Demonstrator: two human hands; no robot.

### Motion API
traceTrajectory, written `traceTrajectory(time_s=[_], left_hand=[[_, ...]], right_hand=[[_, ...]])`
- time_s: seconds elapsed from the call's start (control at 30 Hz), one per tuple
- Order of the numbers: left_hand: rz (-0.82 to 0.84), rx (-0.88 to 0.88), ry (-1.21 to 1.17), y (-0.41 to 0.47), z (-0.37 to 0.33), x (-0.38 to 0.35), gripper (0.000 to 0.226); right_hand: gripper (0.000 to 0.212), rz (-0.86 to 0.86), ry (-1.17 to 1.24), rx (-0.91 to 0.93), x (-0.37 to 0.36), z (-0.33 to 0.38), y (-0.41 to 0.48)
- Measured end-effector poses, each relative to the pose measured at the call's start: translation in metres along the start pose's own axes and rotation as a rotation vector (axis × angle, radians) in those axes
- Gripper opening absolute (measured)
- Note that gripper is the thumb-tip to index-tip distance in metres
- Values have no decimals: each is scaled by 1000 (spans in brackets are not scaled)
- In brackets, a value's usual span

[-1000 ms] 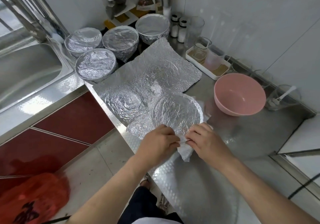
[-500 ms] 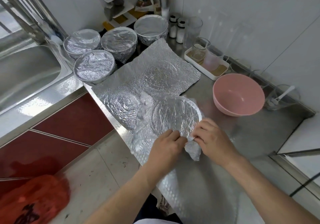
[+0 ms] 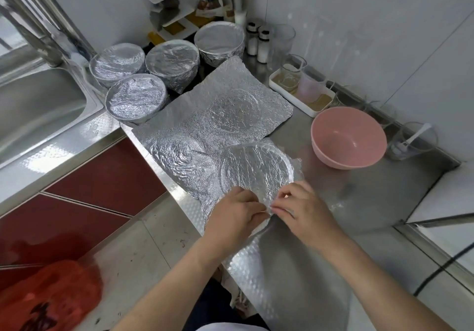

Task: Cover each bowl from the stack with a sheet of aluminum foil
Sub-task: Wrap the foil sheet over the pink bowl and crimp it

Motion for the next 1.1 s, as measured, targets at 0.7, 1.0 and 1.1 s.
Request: traceTrajectory(time_s=[0.7, 1.0, 1.1], left_hand=[[16, -26, 99, 29, -29, 1, 36], [361, 115, 290, 3, 23, 10, 71], [358, 114, 278, -2, 26, 10, 69]], right_hand=[[32, 5, -219, 123, 22, -27, -2], [63, 241, -173, -18, -17, 7, 9], [75, 298, -254, 5, -20, 10, 9]])
Point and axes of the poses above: each hand's wrist, its own y-axis towards the middle knuckle, its own x-axis out of the back of the hand, z = x × y, the point moved 3 cm from there along y, towards the middle knuckle, and after that the axes turned 1 degree about -y, right-handed, at the moved point
